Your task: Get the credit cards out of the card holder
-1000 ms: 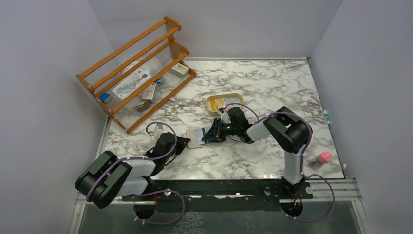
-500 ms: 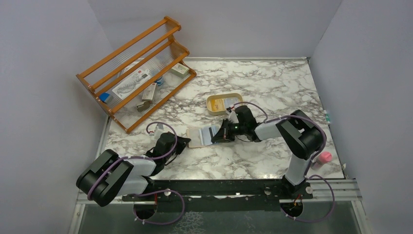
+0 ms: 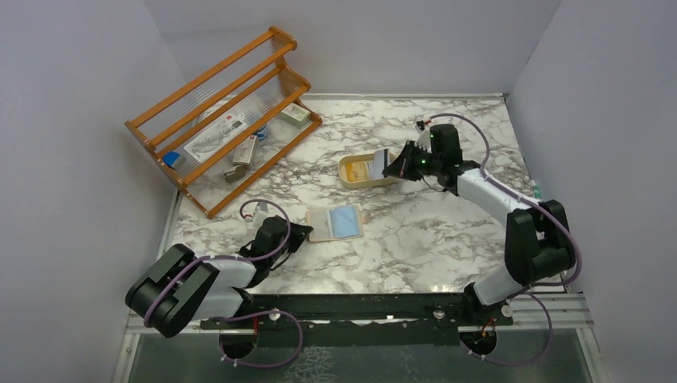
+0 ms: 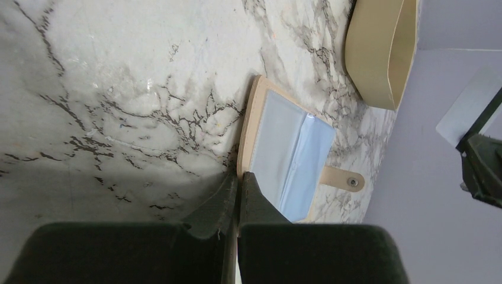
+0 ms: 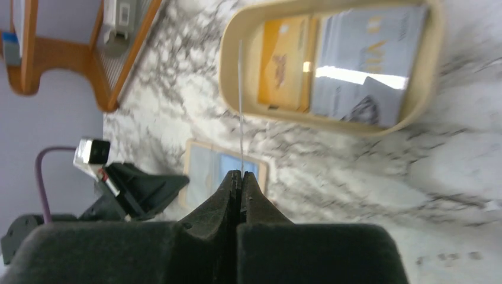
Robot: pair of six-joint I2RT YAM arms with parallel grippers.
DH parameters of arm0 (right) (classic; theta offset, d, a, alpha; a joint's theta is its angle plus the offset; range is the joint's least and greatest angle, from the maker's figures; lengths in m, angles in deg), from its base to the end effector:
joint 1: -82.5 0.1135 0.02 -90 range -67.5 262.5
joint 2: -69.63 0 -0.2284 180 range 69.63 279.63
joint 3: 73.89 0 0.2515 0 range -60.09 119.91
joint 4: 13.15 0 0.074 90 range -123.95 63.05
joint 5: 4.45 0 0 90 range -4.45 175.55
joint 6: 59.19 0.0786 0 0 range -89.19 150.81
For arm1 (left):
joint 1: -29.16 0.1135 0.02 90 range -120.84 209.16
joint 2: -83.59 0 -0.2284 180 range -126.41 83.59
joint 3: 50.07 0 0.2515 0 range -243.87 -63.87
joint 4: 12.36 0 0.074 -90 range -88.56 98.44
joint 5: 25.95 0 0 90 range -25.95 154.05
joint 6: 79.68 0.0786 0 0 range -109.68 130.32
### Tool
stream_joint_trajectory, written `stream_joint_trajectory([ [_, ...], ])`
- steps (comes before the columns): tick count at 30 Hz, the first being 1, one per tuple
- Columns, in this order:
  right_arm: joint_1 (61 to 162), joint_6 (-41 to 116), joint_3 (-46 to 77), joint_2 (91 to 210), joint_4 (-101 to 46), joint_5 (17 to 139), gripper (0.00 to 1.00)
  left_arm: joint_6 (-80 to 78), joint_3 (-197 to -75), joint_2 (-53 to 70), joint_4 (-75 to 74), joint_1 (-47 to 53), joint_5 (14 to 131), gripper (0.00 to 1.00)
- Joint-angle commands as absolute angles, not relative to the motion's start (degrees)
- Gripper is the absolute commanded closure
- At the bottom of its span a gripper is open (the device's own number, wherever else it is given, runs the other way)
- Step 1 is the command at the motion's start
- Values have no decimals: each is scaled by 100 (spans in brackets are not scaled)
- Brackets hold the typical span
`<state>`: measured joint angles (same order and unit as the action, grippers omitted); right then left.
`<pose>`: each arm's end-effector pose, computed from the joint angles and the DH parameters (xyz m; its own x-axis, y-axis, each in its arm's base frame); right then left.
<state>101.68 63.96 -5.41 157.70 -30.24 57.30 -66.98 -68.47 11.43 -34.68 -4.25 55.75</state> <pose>0.3317 0.1548 0.1719 -0.8267 0.2225 -0.5168 -0.2340 0.6995 0.6753 0.1967 -0.1162 0.0489 -0.5270 -0.8088 -0.2610 -0.3276 0.4767 -0.8158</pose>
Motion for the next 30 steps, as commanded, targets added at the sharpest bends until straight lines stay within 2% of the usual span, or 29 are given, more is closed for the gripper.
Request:
stream_joint_trajectory([
  [1, 9708, 5992, -190, 16411, -3243, 5734, 99, -6610, -6733, 1062, -2958, -434, 5539, 100],
  [7, 9663, 5820, 390, 17370, -3175, 5548, 99, -6632, -6661, 1198, -2953, -433, 5524, 100],
  [17, 9665, 5794, 563, 17924, -3019, 5603, 99, -6632, -6581, 1393, -2818, -435, 5420, 100],
  [21, 9663, 5662, 655, 17897, -3249, 5794, 87, -6617, -6587, 1405, -2793, -433, 5397, 100],
  [27, 9665, 5415, 959, 17700, -3697, 6367, 76, -6607, -6594, 1395, -2774, -433, 5403, 100],
  [29, 9665, 5350, 1103, 17663, -3807, 6485, 71, -6600, -6595, 1433, -2754, -433, 5395, 100],
  [30, 9665, 5316, 1167, 17632, -3863, 6549, 64, -6593, -6591, 1461, -2729, -433, 5389, 100],
])
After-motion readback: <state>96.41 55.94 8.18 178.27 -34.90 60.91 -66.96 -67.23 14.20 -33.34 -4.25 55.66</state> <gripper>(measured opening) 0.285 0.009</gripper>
